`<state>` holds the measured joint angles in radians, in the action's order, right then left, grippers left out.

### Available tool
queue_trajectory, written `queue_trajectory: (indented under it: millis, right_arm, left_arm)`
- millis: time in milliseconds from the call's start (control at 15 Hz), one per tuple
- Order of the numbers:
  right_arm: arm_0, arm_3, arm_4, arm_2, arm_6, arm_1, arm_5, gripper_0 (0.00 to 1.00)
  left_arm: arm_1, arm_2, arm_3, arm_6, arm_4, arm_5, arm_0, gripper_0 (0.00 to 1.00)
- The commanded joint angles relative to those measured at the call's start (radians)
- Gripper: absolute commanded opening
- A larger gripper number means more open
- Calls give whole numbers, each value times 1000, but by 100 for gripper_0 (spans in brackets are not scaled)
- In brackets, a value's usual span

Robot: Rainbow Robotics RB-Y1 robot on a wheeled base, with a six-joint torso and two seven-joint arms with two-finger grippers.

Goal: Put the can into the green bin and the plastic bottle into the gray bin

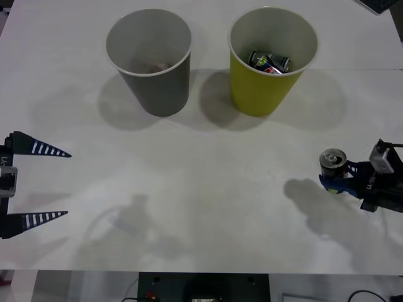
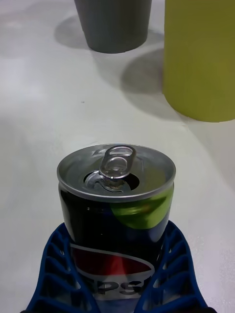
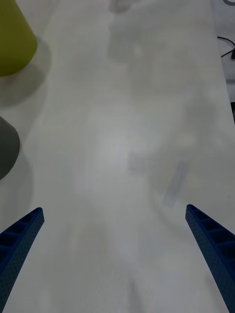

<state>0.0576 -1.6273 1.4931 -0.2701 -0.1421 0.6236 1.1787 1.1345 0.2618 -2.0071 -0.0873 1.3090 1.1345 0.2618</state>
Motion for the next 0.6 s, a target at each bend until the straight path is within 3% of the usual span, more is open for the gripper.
queue_trajectory:
  millis: [67, 333, 600]
  right_arm:
    - [14, -163, 122, -3, -267, 27, 2, 0]
    - [13, -327, 225, 19, -617, 113, 4, 0]
    - [-7, -431, 239, 25, -892, 186, 35, 0]
  left_arm:
    - [0, 0, 0, 0, 0, 0, 0, 100]
    - [0, 0, 0, 0, 0, 0, 0, 100]
    - [0, 0, 0, 0, 0, 0, 0, 100]
